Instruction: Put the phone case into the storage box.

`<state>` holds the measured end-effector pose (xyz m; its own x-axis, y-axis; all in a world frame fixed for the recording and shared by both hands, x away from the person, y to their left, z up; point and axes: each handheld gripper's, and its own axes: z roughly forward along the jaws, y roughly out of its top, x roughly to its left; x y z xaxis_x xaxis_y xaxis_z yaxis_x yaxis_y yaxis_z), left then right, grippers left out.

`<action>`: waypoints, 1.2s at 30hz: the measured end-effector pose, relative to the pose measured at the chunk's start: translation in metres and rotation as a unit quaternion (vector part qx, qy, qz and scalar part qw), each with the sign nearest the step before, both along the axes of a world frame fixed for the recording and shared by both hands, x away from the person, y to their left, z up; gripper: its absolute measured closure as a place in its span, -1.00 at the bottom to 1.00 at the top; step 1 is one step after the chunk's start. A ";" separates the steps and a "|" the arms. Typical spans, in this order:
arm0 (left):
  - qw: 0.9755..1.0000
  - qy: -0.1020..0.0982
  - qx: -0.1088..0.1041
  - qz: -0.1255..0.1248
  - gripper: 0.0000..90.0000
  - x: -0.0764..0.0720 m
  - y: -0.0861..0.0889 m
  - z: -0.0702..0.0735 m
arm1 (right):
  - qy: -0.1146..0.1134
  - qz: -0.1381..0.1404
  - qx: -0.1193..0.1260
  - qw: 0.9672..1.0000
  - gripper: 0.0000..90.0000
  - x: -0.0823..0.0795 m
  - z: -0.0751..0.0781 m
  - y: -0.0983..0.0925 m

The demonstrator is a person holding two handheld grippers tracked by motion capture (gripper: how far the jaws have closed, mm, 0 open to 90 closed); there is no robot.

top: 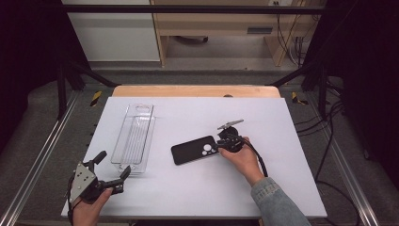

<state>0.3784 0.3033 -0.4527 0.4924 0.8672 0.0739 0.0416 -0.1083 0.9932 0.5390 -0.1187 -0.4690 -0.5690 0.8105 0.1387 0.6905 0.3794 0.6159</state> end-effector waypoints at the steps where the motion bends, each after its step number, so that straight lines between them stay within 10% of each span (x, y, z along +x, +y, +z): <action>1: 1.000 0.000 -0.001 -0.001 -0.98 0.000 -0.001 0.000 | 0.000 0.000 0.000 1.000 0.50 0.000 0.000 0.000; 36: 1.000 0.003 -0.001 0.000 -0.98 0.000 -0.001 0.000 | 0.002 -0.003 -0.006 1.000 0.61 -0.001 -0.006 0.003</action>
<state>0.3789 0.3024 -0.4530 0.4934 0.8670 0.0696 0.0479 -0.1070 0.9931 0.5382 -0.1162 -0.4752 -0.5637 0.8155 0.1312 0.6948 0.3822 0.6092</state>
